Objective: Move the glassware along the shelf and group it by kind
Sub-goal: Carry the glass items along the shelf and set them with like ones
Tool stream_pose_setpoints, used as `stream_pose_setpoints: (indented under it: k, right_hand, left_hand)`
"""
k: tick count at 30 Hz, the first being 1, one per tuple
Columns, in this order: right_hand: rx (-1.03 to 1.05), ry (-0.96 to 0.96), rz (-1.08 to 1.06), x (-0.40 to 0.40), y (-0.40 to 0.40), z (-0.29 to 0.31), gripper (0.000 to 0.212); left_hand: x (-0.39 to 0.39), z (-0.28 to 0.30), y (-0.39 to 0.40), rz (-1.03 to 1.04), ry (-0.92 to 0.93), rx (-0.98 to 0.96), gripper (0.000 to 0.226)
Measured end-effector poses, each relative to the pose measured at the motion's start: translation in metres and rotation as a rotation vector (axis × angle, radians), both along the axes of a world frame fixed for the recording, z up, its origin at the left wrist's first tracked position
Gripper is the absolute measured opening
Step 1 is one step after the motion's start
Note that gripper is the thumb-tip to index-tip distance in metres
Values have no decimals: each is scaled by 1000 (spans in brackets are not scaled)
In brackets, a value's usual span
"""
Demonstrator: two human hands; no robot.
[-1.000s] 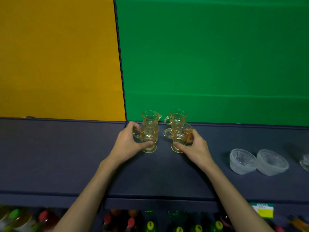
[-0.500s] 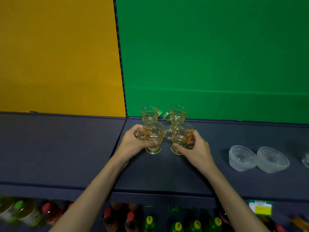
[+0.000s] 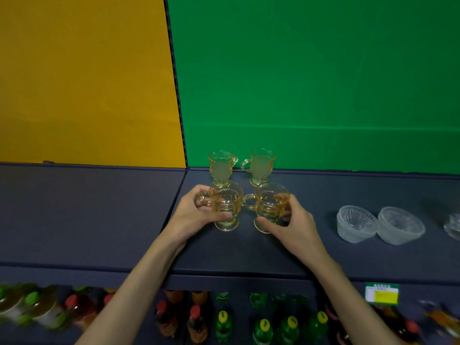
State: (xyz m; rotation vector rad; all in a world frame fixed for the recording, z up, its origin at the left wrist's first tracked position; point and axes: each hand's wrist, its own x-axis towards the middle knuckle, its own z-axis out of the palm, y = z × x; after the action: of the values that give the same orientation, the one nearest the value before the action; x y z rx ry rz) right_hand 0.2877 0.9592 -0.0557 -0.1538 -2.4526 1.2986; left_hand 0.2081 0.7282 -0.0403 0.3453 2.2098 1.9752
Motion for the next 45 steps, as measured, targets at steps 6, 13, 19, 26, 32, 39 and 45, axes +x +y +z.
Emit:
stream_pose_setpoints:
  k: [6,13,19,26,32,39,45]
  right_hand:
    - [-22,-8,10,6,0,1,47]
    - [-23,-13,4,7,-1,1,52]
    - [-43,6,45,14,6,7,73]
    - [-91,54,-12,5,16,38,66]
    - [85,33,-69,-35,27,71,47]
    - [425,-75,-48,-97,40,99,58]
    - [577,-213,18,-124,33,100,79]
  left_hand:
    - [2,-1,-1,-23,14,0,62]
    - [5,-1,-1,-20,23,3,71]
    - [8,4,-14,-45,52,5,69]
    - [-18,31,-23,69,124,-4,46]
    - [-53,58,-18,119,411,-346,30]
    - [-99,70,2,-27,503,-705,60]
    - [-115,63,20,-107,484,-852,87]
